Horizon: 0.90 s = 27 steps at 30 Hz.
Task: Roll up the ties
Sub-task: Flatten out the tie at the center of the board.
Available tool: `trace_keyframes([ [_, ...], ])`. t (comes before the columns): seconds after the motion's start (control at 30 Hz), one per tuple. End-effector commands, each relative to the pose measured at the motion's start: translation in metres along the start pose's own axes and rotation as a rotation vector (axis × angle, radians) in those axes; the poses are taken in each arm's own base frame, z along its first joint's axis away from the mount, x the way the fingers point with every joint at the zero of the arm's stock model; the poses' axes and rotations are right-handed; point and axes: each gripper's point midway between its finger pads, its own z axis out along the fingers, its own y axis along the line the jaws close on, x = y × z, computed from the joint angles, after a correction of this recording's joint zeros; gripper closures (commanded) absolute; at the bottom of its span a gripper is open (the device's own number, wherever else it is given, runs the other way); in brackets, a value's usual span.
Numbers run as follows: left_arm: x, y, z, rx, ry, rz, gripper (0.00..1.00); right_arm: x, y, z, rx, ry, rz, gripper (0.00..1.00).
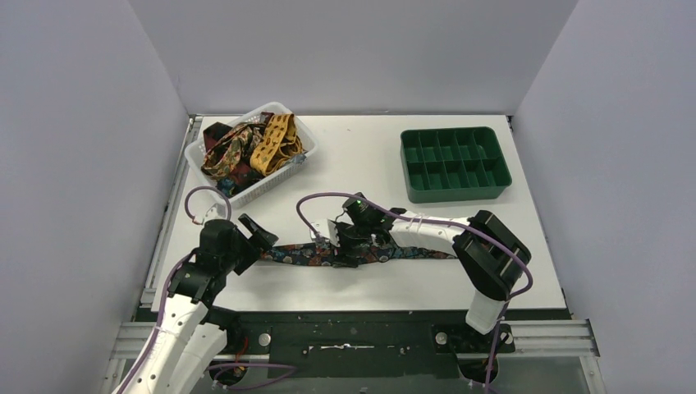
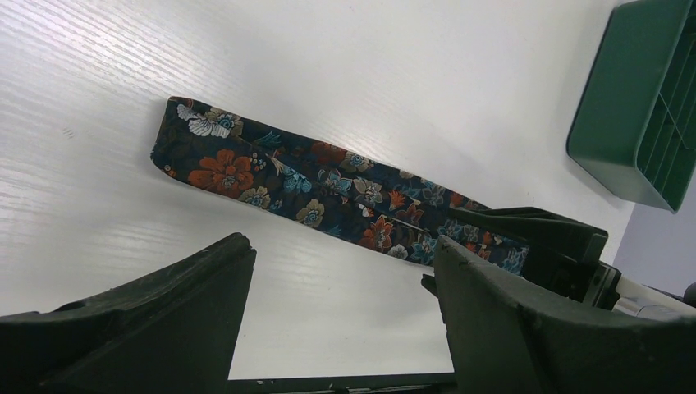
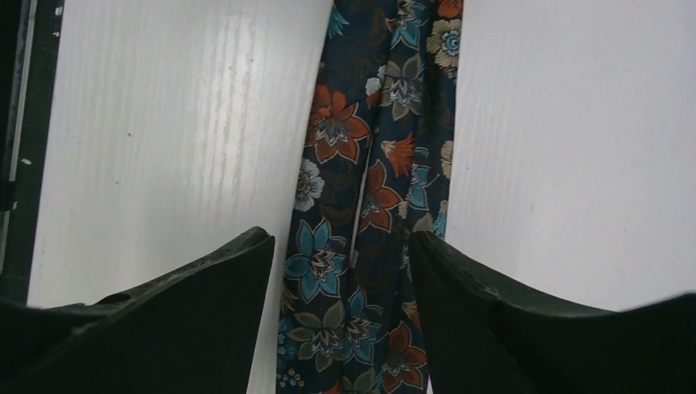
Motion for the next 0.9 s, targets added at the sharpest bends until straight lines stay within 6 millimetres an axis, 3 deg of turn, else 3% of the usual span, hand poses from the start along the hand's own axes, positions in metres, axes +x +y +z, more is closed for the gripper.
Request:
trace_keyframes([
  [0.0,-0.010,-0.012,-0.008,0.034,-0.026,-0.002,0.22,-0.011,0.014,-0.001,-0.065,-0.046,-0.018,0.42],
  [0.3,-0.003,-0.021,-0.002,0.074,0.019,-0.005,0.22,0.010,0.013,0.007,-0.029,0.033,0.037,0.54],
  [0.5,-0.001,-0.019,0.000,0.078,0.026,-0.011,0.22,0.016,0.013,0.013,-0.005,0.059,0.012,0.80],
  [0.6,0.000,-0.019,0.000,0.081,0.025,-0.012,0.22,0.019,0.013,0.013,0.000,0.082,0.000,0.87],
  [0.7,0.000,-0.019,0.000,0.082,0.027,-0.010,0.22,0.017,0.011,0.012,0.006,0.083,-0.015,1.00],
  [0.87,0.001,-0.018,0.000,0.077,0.029,-0.010,0.22,-0.008,0.002,0.000,0.050,0.018,-0.027,1.00],
])
